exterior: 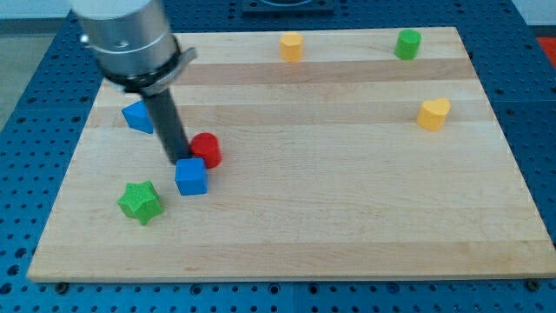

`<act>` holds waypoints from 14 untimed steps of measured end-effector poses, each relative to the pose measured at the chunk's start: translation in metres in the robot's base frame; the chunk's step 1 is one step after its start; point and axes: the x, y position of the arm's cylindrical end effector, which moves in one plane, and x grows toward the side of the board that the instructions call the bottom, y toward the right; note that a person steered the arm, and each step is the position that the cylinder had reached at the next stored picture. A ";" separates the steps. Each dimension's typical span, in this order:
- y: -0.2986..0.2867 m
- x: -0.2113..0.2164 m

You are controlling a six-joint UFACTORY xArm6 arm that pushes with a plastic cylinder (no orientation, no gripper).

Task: Move green star to the bottom center

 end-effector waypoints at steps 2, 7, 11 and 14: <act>0.029 0.003; -0.106 0.031; -0.069 0.084; 0.027 0.084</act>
